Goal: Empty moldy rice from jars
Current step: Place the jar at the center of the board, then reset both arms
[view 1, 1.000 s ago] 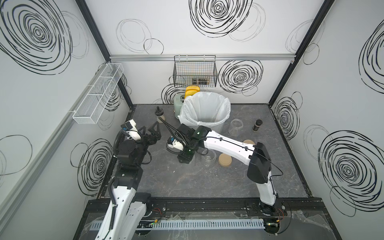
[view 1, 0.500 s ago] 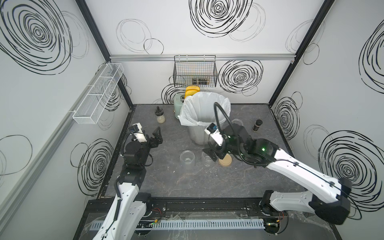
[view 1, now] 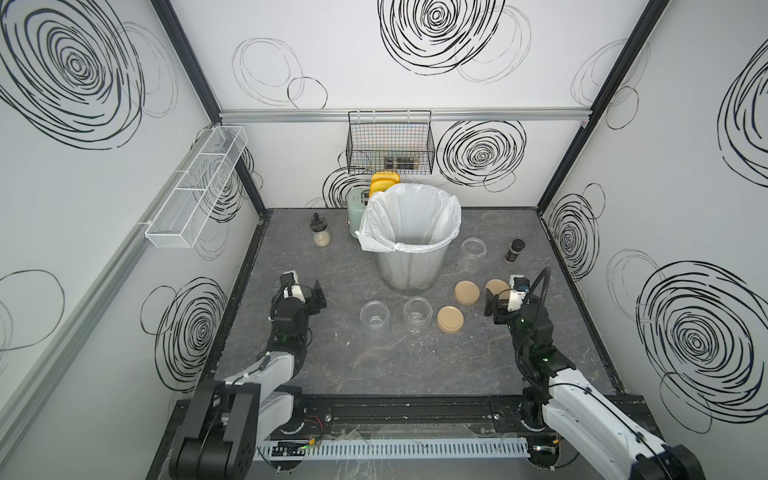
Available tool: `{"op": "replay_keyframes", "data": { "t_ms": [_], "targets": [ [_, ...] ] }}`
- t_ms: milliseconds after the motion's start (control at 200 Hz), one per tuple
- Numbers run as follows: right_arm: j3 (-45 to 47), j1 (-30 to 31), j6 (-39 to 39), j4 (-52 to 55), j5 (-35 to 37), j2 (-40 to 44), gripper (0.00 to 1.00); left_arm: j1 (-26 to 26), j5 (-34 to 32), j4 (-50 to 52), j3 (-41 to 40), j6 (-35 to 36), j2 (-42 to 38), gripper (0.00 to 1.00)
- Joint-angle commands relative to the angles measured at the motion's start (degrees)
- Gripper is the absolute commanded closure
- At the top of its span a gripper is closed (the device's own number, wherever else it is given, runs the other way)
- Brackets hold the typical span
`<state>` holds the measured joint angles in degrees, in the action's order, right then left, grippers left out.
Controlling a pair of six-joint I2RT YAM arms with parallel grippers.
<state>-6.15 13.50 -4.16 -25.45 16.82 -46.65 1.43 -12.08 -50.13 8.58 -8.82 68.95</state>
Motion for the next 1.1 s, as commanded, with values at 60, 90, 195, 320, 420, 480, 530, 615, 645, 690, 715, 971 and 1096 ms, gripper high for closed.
{"op": "replay_keyframes", "data": {
  "t_ms": [60, 90, 195, 320, 420, 480, 530, 615, 645, 690, 715, 971, 1096],
  "targets": [
    [-0.21, -9.44, -2.69, -22.29, -5.91, -12.73, 0.02, -0.46, 1.02, -16.17, 3.63, 4.16, 7.17, 0.04],
    [-1.55, -10.22, -3.08, -22.68, -5.29, -15.12, 0.02, -0.34, 0.83, -19.10, 3.44, 3.77, 9.46, 0.04],
    [-3.91, -12.11, -2.27, -29.39, -4.76, -22.22, 0.02, 4.13, 0.28, -31.78, 1.34, 9.33, 17.37, 0.04],
    [-2.40, -13.40, -1.58, -43.71, -9.08, -32.86, 0.02, 4.62, 1.30, -29.91, 1.12, 9.73, 16.24, 0.04],
    [-2.36, -13.11, 2.65, -57.77, -12.51, -42.60, 0.02, 3.93, 2.49, -29.38, 1.60, 9.28, 16.58, 0.04],
    [-9.53, -13.09, 1.13, -35.79, -13.98, -37.96, 0.02, 3.83, 2.49, -29.66, 1.53, 9.44, 16.58, 0.04],
    [-7.86, -13.92, 1.45, -40.49, -16.41, -39.02, 0.02, 3.82, 2.50, -29.82, 1.57, 9.43, 16.66, 0.04],
    [-6.08, -13.82, 3.13, -46.83, -16.22, -40.47, 0.02, 3.76, 2.50, -29.75, 1.62, 9.44, 16.71, 0.04],
    [-7.20, -13.83, 2.88, -43.03, -16.34, -39.41, 0.02, 3.84, 2.50, -29.70, 1.56, 9.43, 16.66, 0.04],
    [-9.86, -13.84, 0.56, -34.36, -15.49, -37.75, 0.02, 3.84, 2.49, -29.67, 1.59, 9.43, 16.70, 0.04],
    [-8.99, -13.85, 1.04, -36.90, -15.77, -38.48, 0.02, 3.85, 2.45, -29.76, 1.55, 9.43, 16.70, 0.04],
    [-9.14, -13.81, 0.89, -36.74, -15.57, -38.06, 0.02, 3.91, 2.47, -29.68, 1.53, 9.43, 16.66, 0.04],
    [-8.99, -13.75, 1.00, -37.20, -15.51, -38.14, 0.02, 3.84, 2.49, -29.68, 1.56, 9.46, 16.66, 0.04]
  ]
}}
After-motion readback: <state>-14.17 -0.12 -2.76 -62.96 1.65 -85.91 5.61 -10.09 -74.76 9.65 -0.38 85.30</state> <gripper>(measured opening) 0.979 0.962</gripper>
